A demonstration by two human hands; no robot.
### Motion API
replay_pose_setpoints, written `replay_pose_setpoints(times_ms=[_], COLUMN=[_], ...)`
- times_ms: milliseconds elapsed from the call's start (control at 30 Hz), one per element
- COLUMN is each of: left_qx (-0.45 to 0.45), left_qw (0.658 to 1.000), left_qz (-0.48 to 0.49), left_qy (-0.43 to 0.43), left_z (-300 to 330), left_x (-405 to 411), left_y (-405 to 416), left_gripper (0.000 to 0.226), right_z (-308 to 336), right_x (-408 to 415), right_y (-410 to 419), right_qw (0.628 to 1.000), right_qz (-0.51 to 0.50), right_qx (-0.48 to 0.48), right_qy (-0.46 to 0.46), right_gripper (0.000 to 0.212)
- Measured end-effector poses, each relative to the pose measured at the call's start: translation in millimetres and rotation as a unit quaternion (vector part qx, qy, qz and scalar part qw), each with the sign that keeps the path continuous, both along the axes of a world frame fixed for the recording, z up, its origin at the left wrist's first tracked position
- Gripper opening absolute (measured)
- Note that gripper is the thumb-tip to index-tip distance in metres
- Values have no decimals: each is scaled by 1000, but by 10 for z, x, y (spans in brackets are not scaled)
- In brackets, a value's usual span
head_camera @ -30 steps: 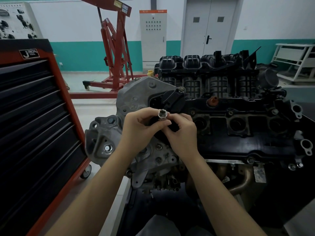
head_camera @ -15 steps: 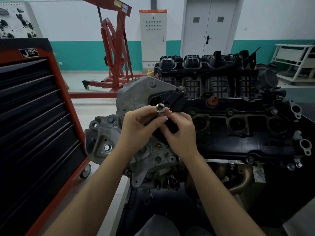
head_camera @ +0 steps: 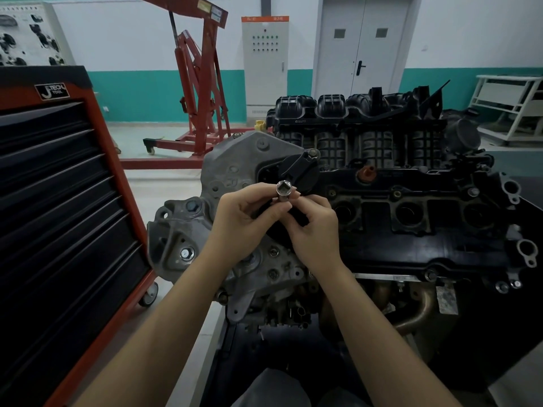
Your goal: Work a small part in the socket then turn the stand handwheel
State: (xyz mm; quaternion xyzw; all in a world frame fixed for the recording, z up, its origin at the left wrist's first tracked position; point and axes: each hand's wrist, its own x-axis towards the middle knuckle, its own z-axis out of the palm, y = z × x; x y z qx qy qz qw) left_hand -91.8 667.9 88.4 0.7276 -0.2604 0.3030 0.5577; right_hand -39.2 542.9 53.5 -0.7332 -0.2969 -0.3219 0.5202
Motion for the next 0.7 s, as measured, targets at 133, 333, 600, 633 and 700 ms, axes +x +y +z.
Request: replay_pose_setpoints(times_ms=[133, 333, 600, 633, 700], left_qx=[16, -16, 5, 4, 3], left_qw=[999, 1000, 999, 999, 999], left_qz=[34, 19, 43, 42, 31], left_qy=[-21, -15, -27, -24, -15], left_z=[-11, -33, -18, -19, -16], left_x=[11, 17, 7, 7, 5], left_y=[-5, -6, -14, -9, -5], left_gripper=[18, 23, 24, 25, 28], right_z=[-16, 10, -13, -4, 2], right_x=[14, -1, 25, 19, 19], right_y=[-4, 0, 0, 1, 4], right_qw=[1000, 1000, 1000, 1000, 999], right_qz=[-13, 2, -11, -8, -8], right_qx=[-5, -21, -6, -6, -18], right_qy=[23, -12, -2, -13, -40], right_gripper=[16, 21, 15, 18, 22])
